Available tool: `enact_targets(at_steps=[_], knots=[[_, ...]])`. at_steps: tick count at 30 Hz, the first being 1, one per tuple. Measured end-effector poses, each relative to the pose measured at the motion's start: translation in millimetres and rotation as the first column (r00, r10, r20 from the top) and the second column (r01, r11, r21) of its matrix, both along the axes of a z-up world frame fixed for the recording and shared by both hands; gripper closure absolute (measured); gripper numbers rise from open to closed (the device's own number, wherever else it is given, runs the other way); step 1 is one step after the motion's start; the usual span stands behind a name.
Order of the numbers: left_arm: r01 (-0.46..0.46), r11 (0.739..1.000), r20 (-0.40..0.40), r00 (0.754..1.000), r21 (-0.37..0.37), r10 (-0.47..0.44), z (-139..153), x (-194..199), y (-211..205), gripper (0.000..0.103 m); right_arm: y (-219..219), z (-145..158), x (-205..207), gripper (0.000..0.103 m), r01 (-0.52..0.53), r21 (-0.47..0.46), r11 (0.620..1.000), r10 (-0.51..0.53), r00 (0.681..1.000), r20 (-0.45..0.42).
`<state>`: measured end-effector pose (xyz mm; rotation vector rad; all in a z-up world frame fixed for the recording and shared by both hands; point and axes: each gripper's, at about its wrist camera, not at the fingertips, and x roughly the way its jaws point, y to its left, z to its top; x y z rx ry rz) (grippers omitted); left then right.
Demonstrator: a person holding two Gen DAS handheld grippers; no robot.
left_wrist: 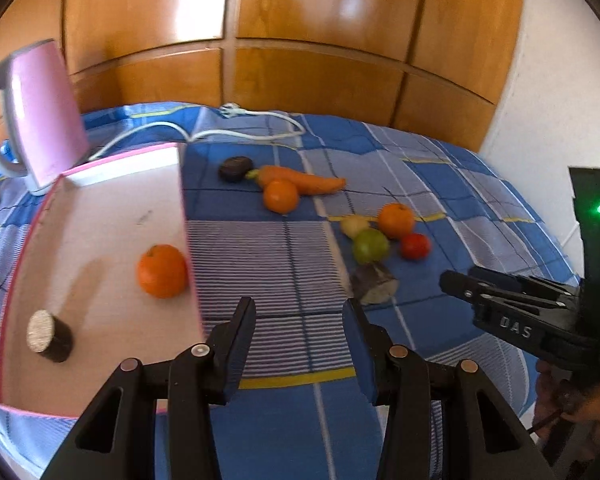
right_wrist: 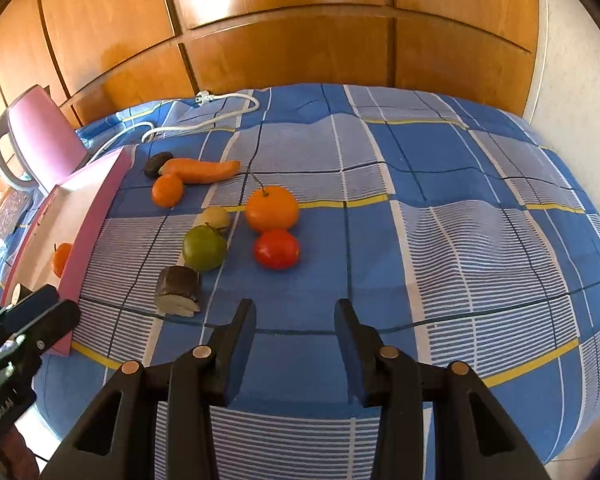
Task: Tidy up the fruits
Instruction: 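Withdraw both open tools from the tray toward the remaining produce, then grasp the dark eggplant piece with the left tool while the right tool grasps the red tomato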
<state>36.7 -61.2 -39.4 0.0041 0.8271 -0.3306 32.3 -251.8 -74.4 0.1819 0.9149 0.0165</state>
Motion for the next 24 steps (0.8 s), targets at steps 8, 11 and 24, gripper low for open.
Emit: enact_targets(at_steps=[8,11,24], knots=[[0.073,0.997,-0.035,0.997,-0.036,-0.075,-8,6,-21,0.05,3,0,13,0.059,-0.04,0.019,0.999,0.04,0.999,0.018],[0.084,0.995,-0.045,0.995,-0.044,-0.086,-10,9,-26,0.05,3,1,22,0.056,-0.057,0.015,0.998,0.057,0.998,0.028],[0.084,0.993,-0.099,0.991,-0.081,-0.092,-23,34,-40,0.051,13,-23,48,0.071,-0.132,-0.07,0.989,0.135,0.99,0.045]])
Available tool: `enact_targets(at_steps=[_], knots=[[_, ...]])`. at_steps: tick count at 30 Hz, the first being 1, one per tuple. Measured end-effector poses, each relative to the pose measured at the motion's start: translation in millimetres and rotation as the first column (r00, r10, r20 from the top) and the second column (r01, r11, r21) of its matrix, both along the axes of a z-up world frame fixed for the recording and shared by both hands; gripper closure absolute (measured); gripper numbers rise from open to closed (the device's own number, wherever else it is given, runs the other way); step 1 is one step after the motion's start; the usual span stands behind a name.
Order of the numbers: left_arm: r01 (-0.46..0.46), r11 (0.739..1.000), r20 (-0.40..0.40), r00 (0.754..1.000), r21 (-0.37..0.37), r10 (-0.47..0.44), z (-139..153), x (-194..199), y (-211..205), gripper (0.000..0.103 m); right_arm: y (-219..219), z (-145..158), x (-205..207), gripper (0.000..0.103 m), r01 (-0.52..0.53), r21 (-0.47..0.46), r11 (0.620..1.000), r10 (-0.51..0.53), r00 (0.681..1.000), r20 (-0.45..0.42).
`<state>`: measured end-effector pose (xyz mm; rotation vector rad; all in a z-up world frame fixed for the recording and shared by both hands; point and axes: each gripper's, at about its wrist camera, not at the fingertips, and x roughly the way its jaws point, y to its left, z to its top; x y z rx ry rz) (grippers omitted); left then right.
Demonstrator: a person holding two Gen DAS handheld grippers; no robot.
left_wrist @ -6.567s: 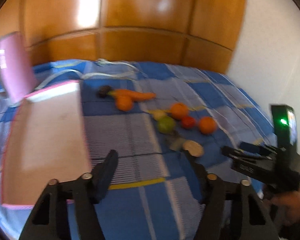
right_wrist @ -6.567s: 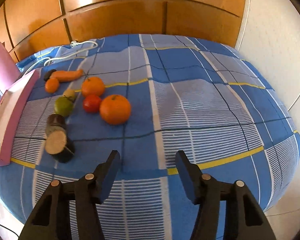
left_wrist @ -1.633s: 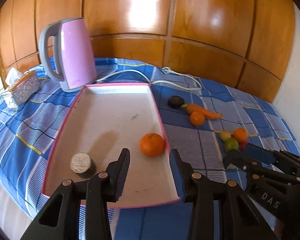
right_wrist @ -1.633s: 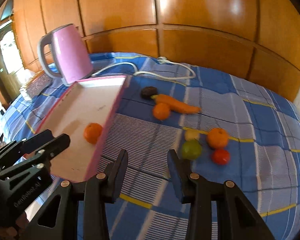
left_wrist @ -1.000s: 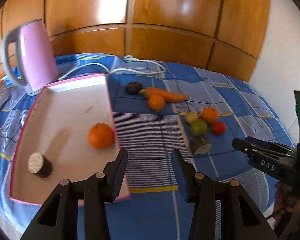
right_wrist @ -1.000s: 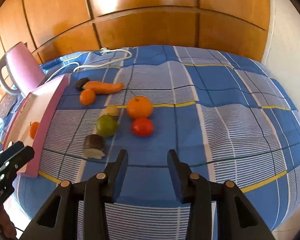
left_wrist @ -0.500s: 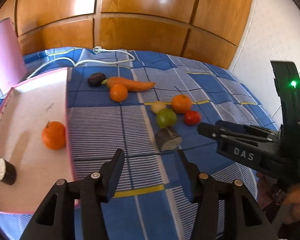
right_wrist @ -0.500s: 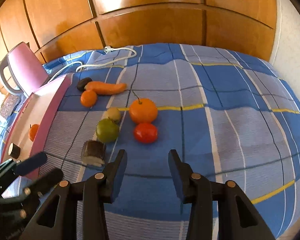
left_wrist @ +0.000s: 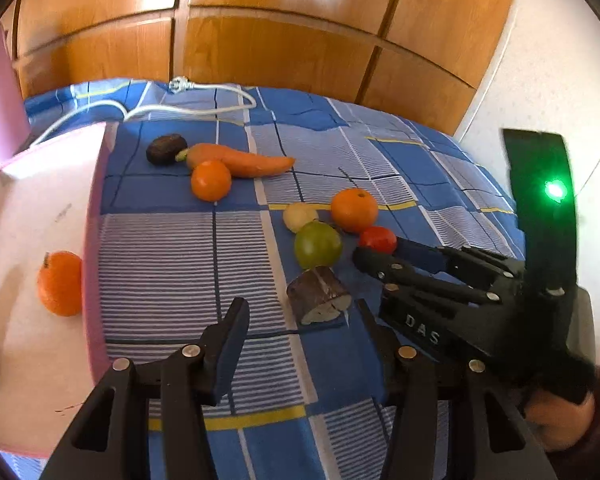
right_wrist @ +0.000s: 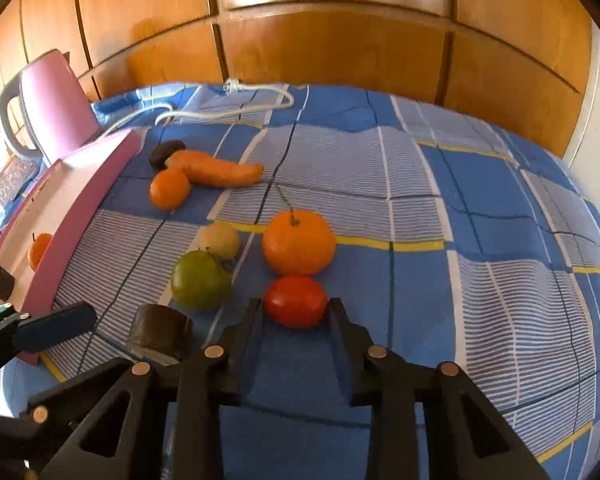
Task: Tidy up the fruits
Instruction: 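Grasp the dark eggplant piece with the left tool while the right tool grasps the red tomato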
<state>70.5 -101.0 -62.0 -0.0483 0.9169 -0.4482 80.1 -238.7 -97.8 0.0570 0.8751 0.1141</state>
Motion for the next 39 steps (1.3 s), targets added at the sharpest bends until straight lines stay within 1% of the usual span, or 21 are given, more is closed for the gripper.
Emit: enact_targets(at_steps=[4,8,10,12,14,17,19,20,25,31,39], knots=[[0.001,1.0,-0.019,1.0,-0.008,-0.001,-6,6,-4,0.051,-3,-3,-3,0.071,-0.003,0.01,1.0,0.003,1.0,0.026],[-0.003,1.0,-0.046,0.999,-0.027,0.002,-12,11,-6,0.051,-8,-4,-4,0.071,0.002,0.054,0.999,-0.004,0.999,0.035],[-0.004,0.999,-0.046,0.999,-0.036,0.002,-12,13,-7,0.053,-10,-5,-4,0.071,0.005,0.072,0.997,-0.008,0.999,0.037],[-0.003,0.999,-0.05,0.999,-0.043,0.001,-13,16,-8,0.058,-12,-6,-5,0.071,0.01,0.084,0.996,-0.014,0.999,0.039],[-0.004,0.998,-0.054,0.999,-0.056,0.001,-13,18,-9,0.06,-11,-6,-4,0.071,0.015,0.085,0.996,-0.019,0.999,0.039],[-0.009,0.998,-0.056,0.998,-0.07,0.005,-14,21,-9,0.06,-12,-6,-4,0.071,0.018,0.092,0.996,-0.021,0.999,0.038],[-0.001,0.997,-0.054,0.999,-0.077,-0.003,-15,21,-9,0.064,-12,-7,-3,0.071,0.018,0.095,0.995,-0.022,0.999,0.041],[0.006,0.997,-0.053,0.999,-0.08,-0.01,-15,20,-10,0.068,-12,-7,-4,0.071,0.019,0.094,0.995,-0.023,0.999,0.042],[0.023,0.998,-0.03,0.999,-0.052,-0.025,-14,14,-12,0.07,-12,-6,-5,0.072,0.021,0.089,0.996,-0.025,0.999,0.046],[0.021,0.999,-0.022,1.0,-0.03,-0.022,-14,5,-11,0.07,-11,-4,-9,0.072,0.029,0.08,0.996,-0.032,0.999,0.042],[0.015,1.0,-0.013,1.0,-0.008,-0.015,-12,-10,-3,0.071,-12,0,-28,0.072,0.041,0.066,0.997,-0.042,0.999,0.019]])
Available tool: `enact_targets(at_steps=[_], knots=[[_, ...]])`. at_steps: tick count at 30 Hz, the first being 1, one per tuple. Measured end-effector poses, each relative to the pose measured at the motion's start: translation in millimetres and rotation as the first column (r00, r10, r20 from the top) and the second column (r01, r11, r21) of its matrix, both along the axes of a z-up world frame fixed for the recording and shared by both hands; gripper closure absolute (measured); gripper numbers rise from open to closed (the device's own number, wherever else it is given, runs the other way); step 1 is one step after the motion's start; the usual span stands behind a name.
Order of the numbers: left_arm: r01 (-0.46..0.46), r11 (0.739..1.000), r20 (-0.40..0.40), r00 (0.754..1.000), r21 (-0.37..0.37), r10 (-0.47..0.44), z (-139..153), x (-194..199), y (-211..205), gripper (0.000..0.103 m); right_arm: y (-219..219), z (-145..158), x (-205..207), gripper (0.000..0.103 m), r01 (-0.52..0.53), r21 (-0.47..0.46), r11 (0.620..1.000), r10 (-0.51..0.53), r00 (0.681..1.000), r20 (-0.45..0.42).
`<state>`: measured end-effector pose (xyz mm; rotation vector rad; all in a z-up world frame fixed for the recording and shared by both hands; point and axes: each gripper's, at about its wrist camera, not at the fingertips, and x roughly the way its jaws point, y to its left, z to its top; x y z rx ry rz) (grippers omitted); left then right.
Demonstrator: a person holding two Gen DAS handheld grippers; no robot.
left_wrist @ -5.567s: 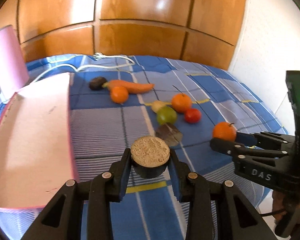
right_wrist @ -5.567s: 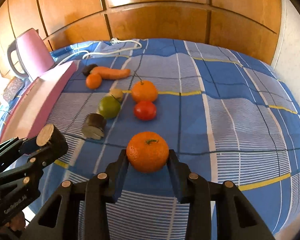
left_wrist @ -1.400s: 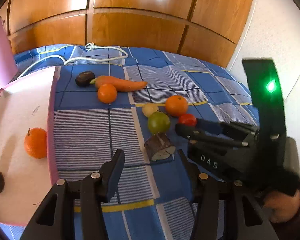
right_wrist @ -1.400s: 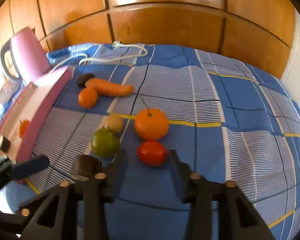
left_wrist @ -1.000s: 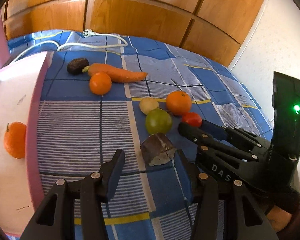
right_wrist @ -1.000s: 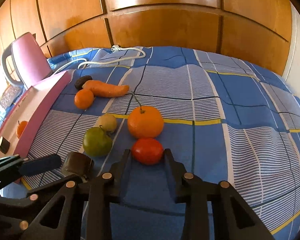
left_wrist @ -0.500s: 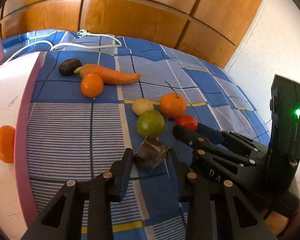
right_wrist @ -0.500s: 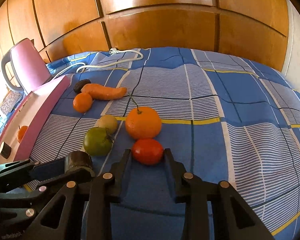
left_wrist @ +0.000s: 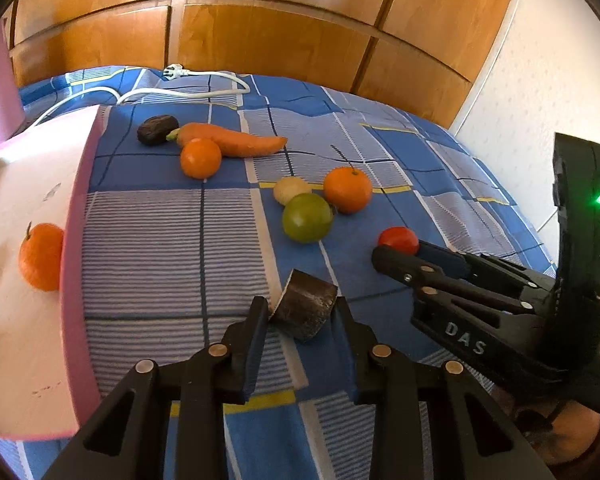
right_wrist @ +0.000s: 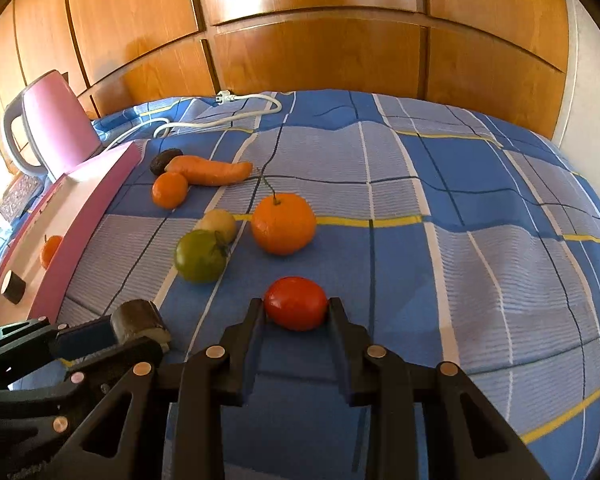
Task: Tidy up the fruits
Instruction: 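Grasp the dark eggplant piece with the left tool while the right tool grasps the red tomato, then carry both into the pink tray and open both tools to release them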
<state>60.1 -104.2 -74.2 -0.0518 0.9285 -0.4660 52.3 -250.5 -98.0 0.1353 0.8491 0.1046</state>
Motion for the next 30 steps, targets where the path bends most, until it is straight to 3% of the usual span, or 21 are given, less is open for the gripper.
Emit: enact_targets(at_steps=[13,30], knots=[[-0.03,0.999,0.045,0.999,0.011,0.03,14,-15,15,0.071,10,6,-27,0.072,-0.024,0.009,1.0,0.024,0.999,-0.035],[-0.105,0.994,0.108,0.989,-0.012,0.106,44,-28,41,0.071,37,29,-35,0.072,-0.086,0.001,0.996,0.086,0.996,0.0]])
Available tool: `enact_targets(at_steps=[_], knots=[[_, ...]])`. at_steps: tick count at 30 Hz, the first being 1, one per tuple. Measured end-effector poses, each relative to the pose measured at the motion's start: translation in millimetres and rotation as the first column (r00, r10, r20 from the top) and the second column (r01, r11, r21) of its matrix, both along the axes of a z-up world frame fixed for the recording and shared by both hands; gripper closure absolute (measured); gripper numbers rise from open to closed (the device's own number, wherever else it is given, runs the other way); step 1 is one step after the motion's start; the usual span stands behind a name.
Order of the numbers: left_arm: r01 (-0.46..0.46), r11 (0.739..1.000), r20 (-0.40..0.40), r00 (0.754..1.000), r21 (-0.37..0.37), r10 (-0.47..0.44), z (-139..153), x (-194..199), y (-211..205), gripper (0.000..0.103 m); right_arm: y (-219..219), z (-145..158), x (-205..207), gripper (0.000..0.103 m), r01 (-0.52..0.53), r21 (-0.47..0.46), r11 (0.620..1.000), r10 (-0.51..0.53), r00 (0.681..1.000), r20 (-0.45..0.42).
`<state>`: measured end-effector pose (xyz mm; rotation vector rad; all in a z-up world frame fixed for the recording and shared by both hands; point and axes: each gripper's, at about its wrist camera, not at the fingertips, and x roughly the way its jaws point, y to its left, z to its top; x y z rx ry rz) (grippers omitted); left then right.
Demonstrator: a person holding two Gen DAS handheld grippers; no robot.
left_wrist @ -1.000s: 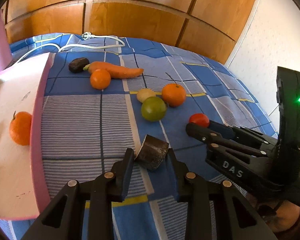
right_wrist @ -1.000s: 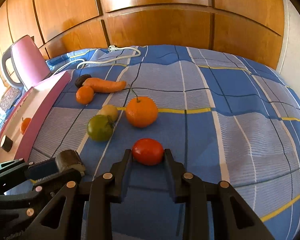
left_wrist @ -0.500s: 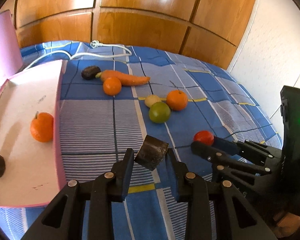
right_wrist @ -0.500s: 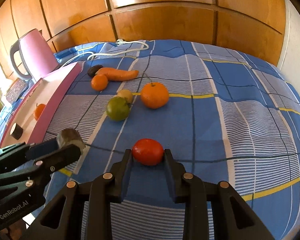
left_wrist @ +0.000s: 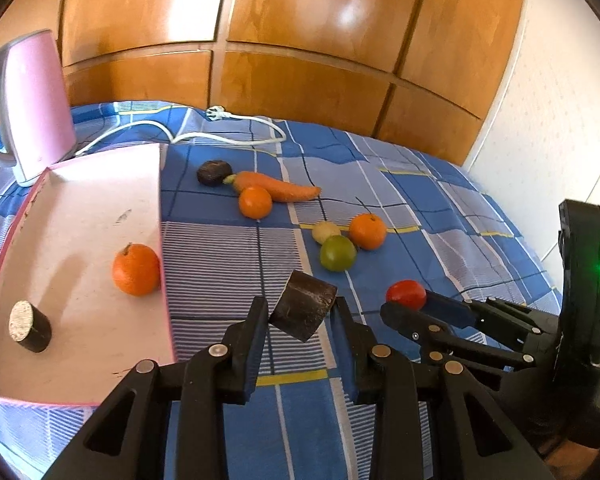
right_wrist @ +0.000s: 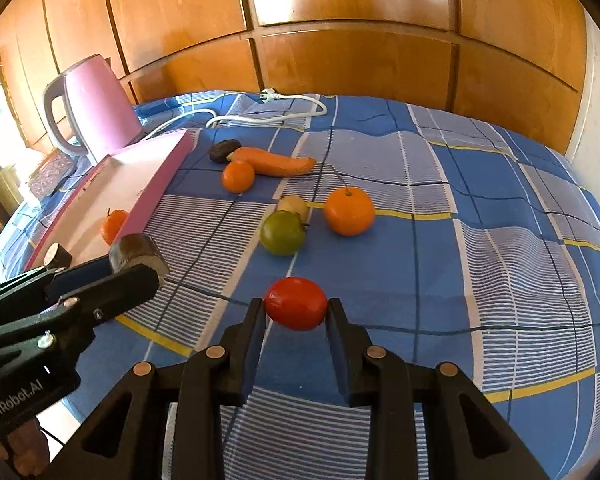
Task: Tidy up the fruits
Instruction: 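Carry both into the pink tray and open both tools to release them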
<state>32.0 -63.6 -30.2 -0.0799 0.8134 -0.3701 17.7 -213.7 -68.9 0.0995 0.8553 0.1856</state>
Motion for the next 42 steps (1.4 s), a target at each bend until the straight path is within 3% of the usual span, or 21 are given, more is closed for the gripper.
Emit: enact_targets(at_steps=[9,15,28,36,42], knots=[[-0.059,0.998,0.015,0.998,-0.026,0.059,9,-1,25,0.071,15,11,2,0.072,-0.053,0.001,0.999,0.053,0.999,0.015],[-0.146,0.989,0.03,0.989,-0.038,0.147,16,6,58,0.071,40,23,11,0.072,-0.141,0.002,0.99,0.141,0.99,0.028],[-0.37,0.929,0.025,0.929,0.005,0.37,14,39,146,0.071,128,44,43,0.072,-0.361,0.011,0.932,0.36,0.932,0.041],[-0.449,0.894,0.021,0.894,0.011,0.449,12,49,181,0.07,163,47,80,0.072,-0.348,0.065,0.935,0.347,0.938,0.026],[-0.471,0.882,0.028,0.882,0.021,0.47,11,48,184,0.07,181,50,92,0.071,-0.339,0.072,0.938,0.338,0.941,0.029]])
